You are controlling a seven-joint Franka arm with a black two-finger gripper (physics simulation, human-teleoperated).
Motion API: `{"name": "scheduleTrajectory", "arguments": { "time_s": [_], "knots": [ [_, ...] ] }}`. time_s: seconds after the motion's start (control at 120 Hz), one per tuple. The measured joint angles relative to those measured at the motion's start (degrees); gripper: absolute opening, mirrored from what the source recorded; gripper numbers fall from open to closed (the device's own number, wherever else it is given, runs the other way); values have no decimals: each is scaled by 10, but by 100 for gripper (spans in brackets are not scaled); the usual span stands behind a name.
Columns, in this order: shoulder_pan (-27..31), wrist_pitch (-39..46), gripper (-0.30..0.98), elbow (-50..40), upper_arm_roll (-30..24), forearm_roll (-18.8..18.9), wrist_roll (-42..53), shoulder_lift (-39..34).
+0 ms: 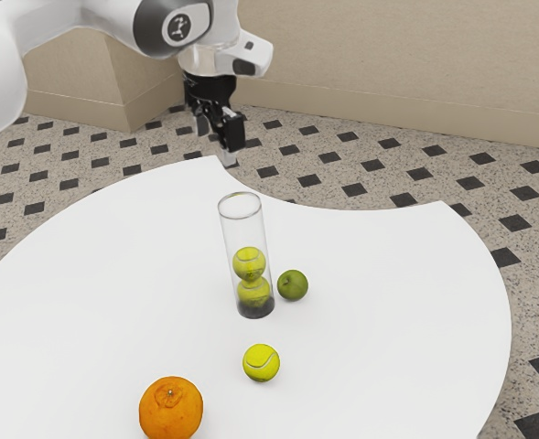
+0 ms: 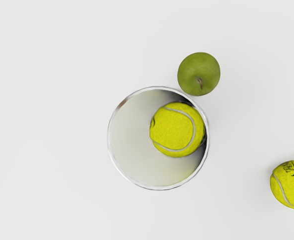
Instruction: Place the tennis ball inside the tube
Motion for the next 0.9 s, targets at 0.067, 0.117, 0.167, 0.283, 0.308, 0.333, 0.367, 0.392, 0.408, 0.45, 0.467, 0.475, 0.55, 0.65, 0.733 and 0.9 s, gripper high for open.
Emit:
{"name": "scheduleTrajectory", "arguments": {
  "time_s": [0.067,0.117,0.167,0.283,0.308,0.333,0.367,0.392,0.408,0.45,0.467,0.475,0.55,0.65,0.733,0.9],
  "knots": [
    [1,1,69,-1,-2,-12,8,0],
    [5,4,69,-14,-8,-22,13,-1],
    [6,12,69,-43,-18,-36,18,-5],
    [3,28,69,-112,-30,-80,27,-32],
    [2,29,69,-127,-31,-87,29,-38],
    [0,29,69,-144,-32,-94,31,-45],
    [-2,30,69,-168,-33,-107,33,-51],
    [-3,31,69,-184,-34,-118,34,-53],
    [-4,32,69,-192,-36,-127,35,-54],
    [-3,35,69,-208,-42,-146,36,-56],
    [-4,37,69,-215,-45,-152,37,-56],
    [-4,39,69,-218,-46,-155,37,-56],
    [-8,58,69,-266,-52,-174,40,-56],
    [-6,100,69,-325,-54,-186,44,-40],
    [-1,145,69,-338,-54,-191,46,0],
    [-5,226,69,-345,-54,-167,48,60]
  ]
}}
